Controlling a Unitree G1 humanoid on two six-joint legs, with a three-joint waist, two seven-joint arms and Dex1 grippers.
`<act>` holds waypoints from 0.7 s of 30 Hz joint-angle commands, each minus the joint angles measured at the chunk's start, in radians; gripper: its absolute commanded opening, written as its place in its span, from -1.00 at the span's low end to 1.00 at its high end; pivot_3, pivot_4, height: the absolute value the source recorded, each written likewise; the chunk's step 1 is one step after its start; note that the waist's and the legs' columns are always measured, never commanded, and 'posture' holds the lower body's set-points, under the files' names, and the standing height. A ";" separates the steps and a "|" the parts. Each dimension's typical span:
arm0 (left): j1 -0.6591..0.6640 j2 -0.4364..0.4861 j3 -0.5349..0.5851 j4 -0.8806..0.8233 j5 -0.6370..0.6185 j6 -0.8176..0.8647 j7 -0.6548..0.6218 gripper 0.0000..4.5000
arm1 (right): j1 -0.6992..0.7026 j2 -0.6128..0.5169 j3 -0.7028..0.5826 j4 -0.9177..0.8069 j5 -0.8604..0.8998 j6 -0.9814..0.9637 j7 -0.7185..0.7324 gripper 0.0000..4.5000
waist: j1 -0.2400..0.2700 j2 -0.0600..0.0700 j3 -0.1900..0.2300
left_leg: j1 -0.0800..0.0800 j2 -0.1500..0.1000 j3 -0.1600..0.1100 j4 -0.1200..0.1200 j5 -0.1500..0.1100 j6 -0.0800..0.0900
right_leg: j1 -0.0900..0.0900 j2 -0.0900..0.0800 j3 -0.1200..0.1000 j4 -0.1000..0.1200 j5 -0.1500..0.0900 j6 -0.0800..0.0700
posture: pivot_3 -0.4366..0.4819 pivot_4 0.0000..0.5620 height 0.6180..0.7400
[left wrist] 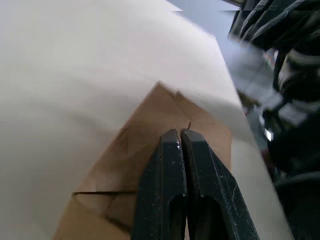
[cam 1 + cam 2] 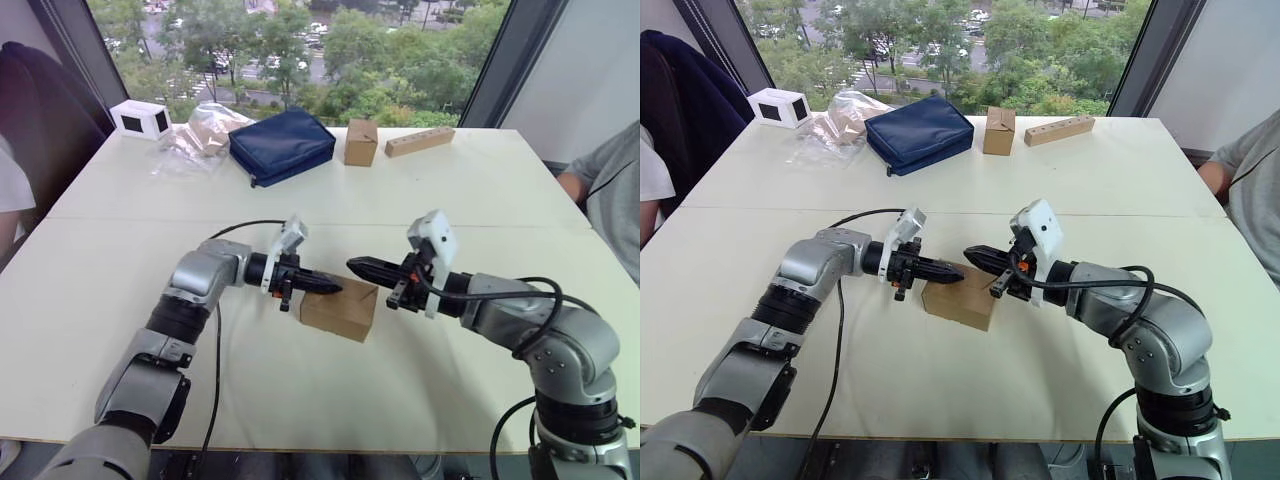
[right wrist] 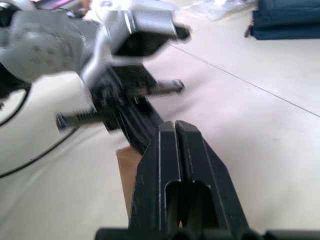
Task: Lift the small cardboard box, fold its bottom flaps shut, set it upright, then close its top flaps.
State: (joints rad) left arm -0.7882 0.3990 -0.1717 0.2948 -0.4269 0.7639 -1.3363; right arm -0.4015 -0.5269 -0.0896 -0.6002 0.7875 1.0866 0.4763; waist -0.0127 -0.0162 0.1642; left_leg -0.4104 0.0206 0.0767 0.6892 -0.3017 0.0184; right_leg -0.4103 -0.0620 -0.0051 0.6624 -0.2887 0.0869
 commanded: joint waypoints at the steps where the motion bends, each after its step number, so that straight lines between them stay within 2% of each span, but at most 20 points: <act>1: -0.010 0.021 0.045 -0.103 -0.058 0.059 0.027 -0.97 | 0.002 -0.033 0.039 0.014 -0.039 -0.033 0.015 -1.00 | 0.000 0.000 0.000 | 0.000 0.000 0.000 0.000 0.000 0.000 | 0.000 0.000 0.000 0.000 0.000 0.000 | -0.05 -0.47 1.00; 9: 0.085 0.025 -0.059 -0.099 0.032 -0.014 0.090 -0.97 | 0.099 -0.066 0.221 0.096 -0.182 -0.141 0.076 -1.00 | 0.000 0.000 0.000 | 0.000 -0.001 0.000 0.000 0.000 0.000 | 0.000 0.000 0.000 0.000 0.000 0.000 | -0.05 -0.47 1.00; 13: 0.109 0.038 -0.087 -0.084 0.064 -0.060 0.096 -0.97 | 0.104 -0.079 0.251 0.120 -0.231 -0.177 0.096 -1.00 | 0.001 0.000 -0.001 | 0.002 -0.001 0.000 0.000 0.000 0.000 | 0.002 0.000 0.000 -0.001 0.000 0.000 | -0.05 -0.47 1.00; 17: 0.095 0.057 -0.005 -0.138 -0.014 -0.021 0.097 -0.97 | 0.066 -0.041 0.128 0.066 -0.133 -0.145 0.082 -1.00 | 0.001 0.000 -0.001 | 0.002 -0.001 0.000 0.000 0.000 0.000 | 0.002 0.000 0.000 -0.001 0.000 0.000 | -0.05 -0.47 1.00; 21: 0.105 0.090 0.073 -0.230 -0.073 0.005 0.125 -0.97 | 0.058 -0.075 0.011 -0.026 -0.023 -0.086 0.085 -1.00 | 0.000 0.000 0.000 | 0.001 0.000 0.000 -0.001 0.000 0.000 | 0.000 0.000 0.000 0.000 0.000 0.000 | -0.05 -0.47 1.00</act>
State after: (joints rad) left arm -0.6804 0.4739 -0.1496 0.1262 -0.4622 0.7587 -1.2236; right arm -0.3318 -0.5825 -0.0193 -0.5561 0.7042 0.9828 0.5562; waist -0.0129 -0.0162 0.1642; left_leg -0.4095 0.0207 0.0768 0.6876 -0.3013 0.0178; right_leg -0.4100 -0.0620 -0.0051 0.6620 -0.2887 0.0869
